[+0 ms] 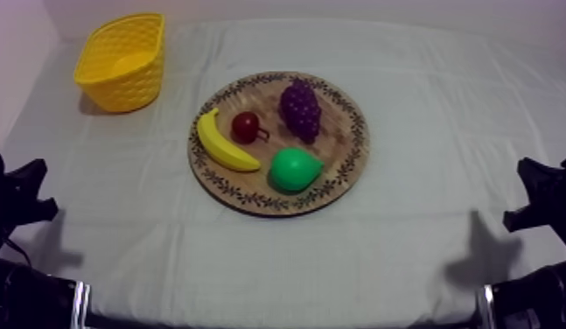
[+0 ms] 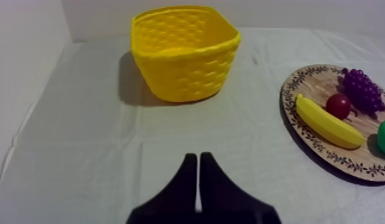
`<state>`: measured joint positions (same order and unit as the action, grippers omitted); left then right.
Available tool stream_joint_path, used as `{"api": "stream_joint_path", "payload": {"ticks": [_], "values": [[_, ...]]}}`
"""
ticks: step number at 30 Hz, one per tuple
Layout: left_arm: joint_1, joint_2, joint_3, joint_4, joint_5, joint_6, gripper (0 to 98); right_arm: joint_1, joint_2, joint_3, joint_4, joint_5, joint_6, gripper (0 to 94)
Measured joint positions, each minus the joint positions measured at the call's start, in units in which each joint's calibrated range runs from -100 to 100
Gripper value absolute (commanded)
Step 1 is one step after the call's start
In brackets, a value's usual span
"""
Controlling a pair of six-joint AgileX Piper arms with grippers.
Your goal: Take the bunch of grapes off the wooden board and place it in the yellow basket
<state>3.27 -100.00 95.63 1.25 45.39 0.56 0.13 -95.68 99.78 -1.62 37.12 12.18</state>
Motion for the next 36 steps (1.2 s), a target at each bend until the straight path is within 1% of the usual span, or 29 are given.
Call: {"api": "stream_joint_path", "payload": {"ticks": [3,7,25,30,36], "values": [[0.00,0.00,0.10,-0.48,-0.04,-0.56,0.0,-0.05,0.00,0.00,0.00,0.20,0.00,0.5],[0.00,0.00,0.10,-0.47,-0.12,-2.03,0.0,-0.05,0.00,0.00,0.00,0.12,0.00,0.5],[-0.17,0.38,0.10,-0.14,-0.12,-2.29,0.0,-0.05,0.00,0.00,0.00,0.12,0.00,0.5],[0.00,3.61,-1.71,0.03,-1.47,-2.35,0.0,-0.05,0.00,0.00,0.00,0.12,0.00,0.5],[0.39,9.54,-7.10,-0.08,-3.50,-2.12,0.0,-0.05,0.00,0.00,0.00,0.12,0.00,0.5]]}}
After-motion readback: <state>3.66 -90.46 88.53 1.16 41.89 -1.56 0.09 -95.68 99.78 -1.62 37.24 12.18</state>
